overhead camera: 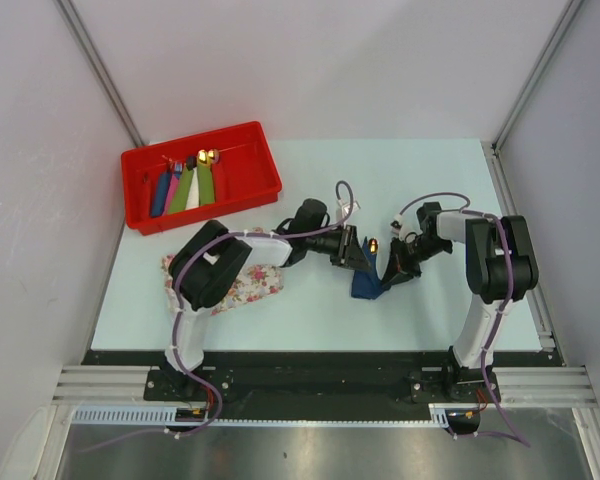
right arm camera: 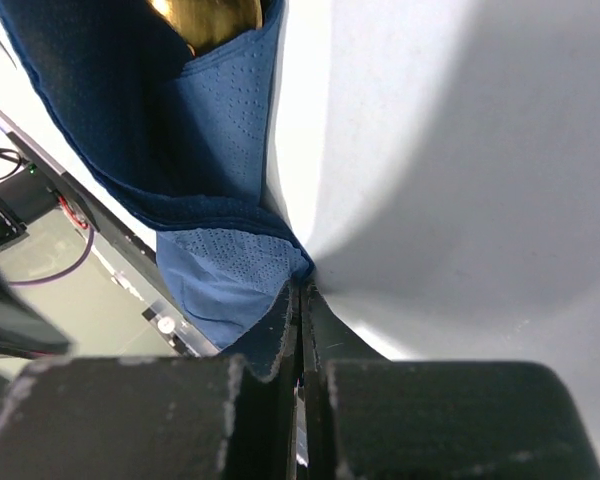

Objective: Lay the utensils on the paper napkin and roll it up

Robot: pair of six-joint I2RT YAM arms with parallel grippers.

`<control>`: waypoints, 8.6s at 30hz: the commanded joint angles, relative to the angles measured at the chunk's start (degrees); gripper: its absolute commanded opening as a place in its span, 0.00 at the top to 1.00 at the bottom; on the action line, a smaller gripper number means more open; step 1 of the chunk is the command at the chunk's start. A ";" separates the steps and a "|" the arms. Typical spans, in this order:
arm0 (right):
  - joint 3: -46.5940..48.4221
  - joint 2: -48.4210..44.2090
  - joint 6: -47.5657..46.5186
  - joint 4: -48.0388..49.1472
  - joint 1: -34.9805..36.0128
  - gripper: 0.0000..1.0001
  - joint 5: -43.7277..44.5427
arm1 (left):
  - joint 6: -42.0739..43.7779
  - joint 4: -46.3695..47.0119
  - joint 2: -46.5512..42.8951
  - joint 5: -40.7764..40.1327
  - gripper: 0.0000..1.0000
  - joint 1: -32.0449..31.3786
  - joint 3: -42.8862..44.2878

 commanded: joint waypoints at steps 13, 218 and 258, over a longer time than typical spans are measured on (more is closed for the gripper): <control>0.84 -3.71 1.33 2.34 -1.02 1.00 3.70 | 8.23 -14.35 10.79 -1.37 0.96 0.74 1.45; 21.59 -45.19 -3.94 5.50 20.87 1.00 -5.97 | -1.43 27.31 -41.94 14.37 1.00 14.01 -5.67; 25.88 -42.91 0.44 15.96 15.86 0.39 3.70 | -7.69 27.23 -41.68 1.10 1.00 15.15 -5.41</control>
